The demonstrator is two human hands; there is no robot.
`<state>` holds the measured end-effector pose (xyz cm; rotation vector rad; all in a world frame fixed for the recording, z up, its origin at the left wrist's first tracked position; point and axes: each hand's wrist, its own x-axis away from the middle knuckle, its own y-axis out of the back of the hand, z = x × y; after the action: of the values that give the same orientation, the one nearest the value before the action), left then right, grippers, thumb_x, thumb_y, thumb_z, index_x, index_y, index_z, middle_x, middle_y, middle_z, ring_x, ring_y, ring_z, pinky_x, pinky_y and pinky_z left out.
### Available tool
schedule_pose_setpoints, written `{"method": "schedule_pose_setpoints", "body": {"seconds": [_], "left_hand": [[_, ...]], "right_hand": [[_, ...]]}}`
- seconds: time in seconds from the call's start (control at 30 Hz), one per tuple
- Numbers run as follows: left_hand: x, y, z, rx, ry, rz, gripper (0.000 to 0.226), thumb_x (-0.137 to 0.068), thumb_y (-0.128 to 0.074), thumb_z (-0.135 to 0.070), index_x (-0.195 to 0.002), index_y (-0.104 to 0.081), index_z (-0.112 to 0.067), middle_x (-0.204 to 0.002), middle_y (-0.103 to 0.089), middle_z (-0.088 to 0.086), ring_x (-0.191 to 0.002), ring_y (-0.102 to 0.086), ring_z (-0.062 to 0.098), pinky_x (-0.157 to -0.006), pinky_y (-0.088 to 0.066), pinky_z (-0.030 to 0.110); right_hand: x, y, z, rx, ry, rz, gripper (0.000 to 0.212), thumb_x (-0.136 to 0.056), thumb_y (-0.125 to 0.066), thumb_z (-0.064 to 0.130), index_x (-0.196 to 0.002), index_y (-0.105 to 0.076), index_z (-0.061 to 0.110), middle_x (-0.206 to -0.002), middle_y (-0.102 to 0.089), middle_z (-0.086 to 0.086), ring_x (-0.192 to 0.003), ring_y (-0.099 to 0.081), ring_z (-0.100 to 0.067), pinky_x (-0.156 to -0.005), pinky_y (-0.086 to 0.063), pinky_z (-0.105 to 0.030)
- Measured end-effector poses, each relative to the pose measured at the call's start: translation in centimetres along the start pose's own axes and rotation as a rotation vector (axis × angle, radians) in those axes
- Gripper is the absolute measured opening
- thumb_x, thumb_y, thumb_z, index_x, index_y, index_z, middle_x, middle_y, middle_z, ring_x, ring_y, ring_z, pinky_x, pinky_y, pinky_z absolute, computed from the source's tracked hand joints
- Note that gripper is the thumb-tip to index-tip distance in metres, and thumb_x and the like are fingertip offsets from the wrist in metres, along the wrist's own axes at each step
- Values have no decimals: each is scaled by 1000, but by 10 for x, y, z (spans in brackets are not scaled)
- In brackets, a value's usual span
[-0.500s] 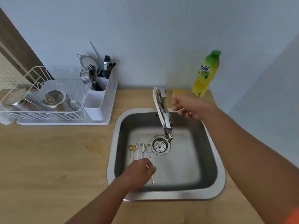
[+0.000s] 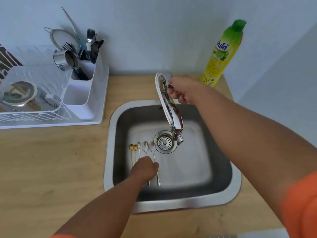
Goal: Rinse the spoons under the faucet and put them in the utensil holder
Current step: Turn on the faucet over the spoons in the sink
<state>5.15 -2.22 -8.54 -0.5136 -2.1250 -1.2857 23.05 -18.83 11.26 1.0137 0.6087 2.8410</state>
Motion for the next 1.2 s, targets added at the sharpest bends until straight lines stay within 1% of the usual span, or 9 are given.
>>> {"method": "schedule_pose_setpoints", "body": {"seconds": [0.17, 0.3, 0.43, 0.67, 0.83, 0.93, 1.03, 1.1, 1.2], "left_hand": [[-10, -16, -5, -34, 76, -65, 24, -92, -49, -42, -85, -55, -20, -87, -57, 1, -78, -58, 24, -65, -41, 31], [-12, -25, -9, -57, 89, -100, 28, -91, -51, -45, -93, -61, -19, -102, -68, 5, -90, -66, 28, -71, -48, 32], [-13, -29, -10, -46, 106, -113, 27, -92, -55, -43, -97, -62, -18, -109, -68, 7, -97, -67, 30, -72, -45, 32], [-14, -31, -18, 22, 142, -116, 23, -88, -58, -32, -71, -47, -22, -79, -52, 0, -75, -56, 25, -62, -41, 29], [-13, -31, -21, -22, 113, -110, 17, -86, -58, -33, -80, -53, -18, -81, -52, 0, -76, -54, 24, -60, -39, 29], [-10, -31, -21, -29, 99, -118, 17, -84, -58, -34, -83, -56, -17, -85, -56, 2, -76, -56, 25, -62, -40, 28], [-6, -31, -23, -32, 85, -118, 17, -84, -58, -33, -81, -55, -16, -92, -65, 8, -76, -54, 27, -66, -41, 29], [-2, -32, -26, -45, 67, -119, 16, -84, -58, -30, -81, -56, -15, -98, -70, 11, -77, -57, 29, -66, -43, 29], [4, -34, -32, -116, 28, -130, 17, -83, -57, -27, -86, -63, -12, -98, -71, 12, -87, -67, 32, -67, -43, 29]], "right_hand": [[-7, 0, 1, -15, -1, 29, 23, -96, -46, 25, -76, -55, 19, -59, -55, 5, -34, -37, -6, -37, -24, -13], [-13, 1, -2, -37, 1, 50, 25, -98, -47, 27, -76, -56, 20, -58, -54, 6, -33, -38, -5, -37, -26, -13], [-15, 1, -5, -50, 13, 48, 26, -99, -46, 22, -74, -56, 21, -59, -54, 6, -38, -39, -4, -35, -27, -13], [-18, 4, -2, -85, 31, 18, 26, -95, -46, 12, -74, -58, 19, -52, -55, 7, -32, -41, -4, -37, -29, -12], [-14, 11, -6, -103, 83, 9, 22, -92, -52, 26, -72, -59, 19, -59, -59, 5, -37, -43, -7, -40, -29, -13], [-17, 17, -34, -114, 102, -124, 26, -90, -52, 36, -74, -61, 16, -60, -61, 2, -38, -45, -12, -42, -30, -15], [-21, 19, -91, -11, 35, -279, 32, -89, -49, 31, -90, -71, 8, -81, -72, -6, -65, -59, -26, -56, -42, -28], [-18, 9, -138, 40, -4, -248, 32, -91, -51, 27, -94, -73, 4, -90, -73, -15, -76, -61, -30, -65, -43, -36], [-1, -21, -194, 109, -101, -28, 26, -91, -55, 23, -81, -70, 4, -88, -76, -20, -67, -60, -27, -53, -37, -28]]}}
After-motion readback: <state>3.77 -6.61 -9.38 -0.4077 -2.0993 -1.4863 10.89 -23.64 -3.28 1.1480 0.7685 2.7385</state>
